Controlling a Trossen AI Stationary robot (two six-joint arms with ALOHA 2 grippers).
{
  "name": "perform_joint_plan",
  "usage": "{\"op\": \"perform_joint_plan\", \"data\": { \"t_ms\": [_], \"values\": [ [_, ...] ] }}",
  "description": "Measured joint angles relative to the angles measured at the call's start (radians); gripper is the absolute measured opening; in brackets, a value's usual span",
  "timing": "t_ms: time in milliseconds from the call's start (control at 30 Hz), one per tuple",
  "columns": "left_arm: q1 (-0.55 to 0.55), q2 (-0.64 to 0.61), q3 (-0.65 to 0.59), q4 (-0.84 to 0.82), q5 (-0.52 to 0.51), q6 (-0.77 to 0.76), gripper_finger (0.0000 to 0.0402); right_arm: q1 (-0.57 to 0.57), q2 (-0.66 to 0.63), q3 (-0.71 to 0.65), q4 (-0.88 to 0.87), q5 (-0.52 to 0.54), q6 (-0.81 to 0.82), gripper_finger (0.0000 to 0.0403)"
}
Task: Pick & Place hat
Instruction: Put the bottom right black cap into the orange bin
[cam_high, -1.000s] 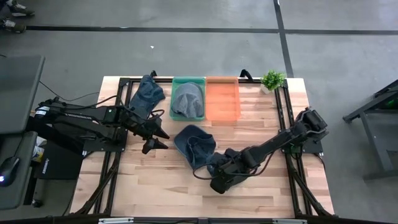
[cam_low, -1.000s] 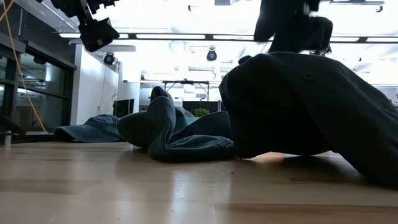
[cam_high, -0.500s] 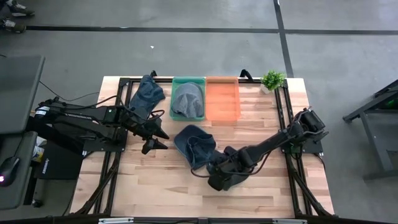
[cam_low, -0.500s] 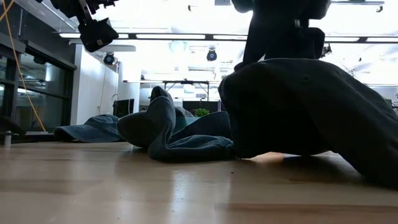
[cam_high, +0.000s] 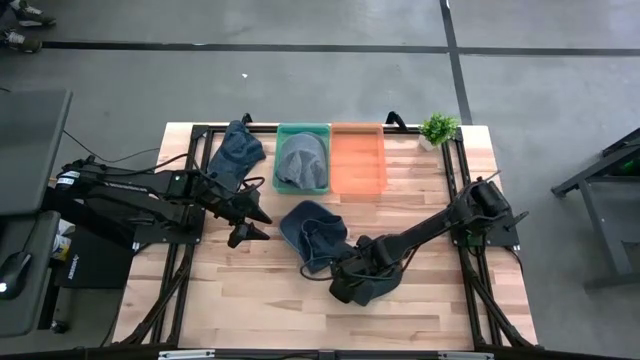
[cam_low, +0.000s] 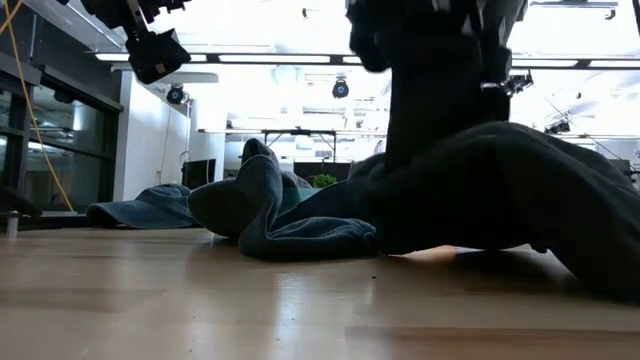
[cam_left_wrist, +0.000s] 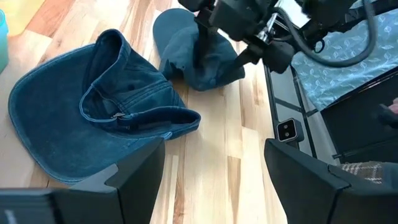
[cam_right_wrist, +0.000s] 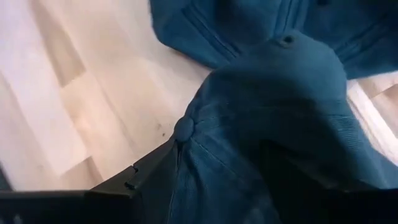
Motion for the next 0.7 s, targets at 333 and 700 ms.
{"op": "perform_joint_plan", "data": {
  "t_ms": [333, 700],
  "values": [
    [0.0, 0.0, 0.0, -0.007, 0.003, -0.001, 0.0273, -0.026, 0.052, 0.0, -0.002, -0.036, 0.018, 0.0197],
    [0.0, 0.0, 0.0, -0.008, 0.005, -0.001, 0.0273, -0.039, 0.053, 0.0, 0.004, -0.135, 0.01, 0.0011]
  ]
}}
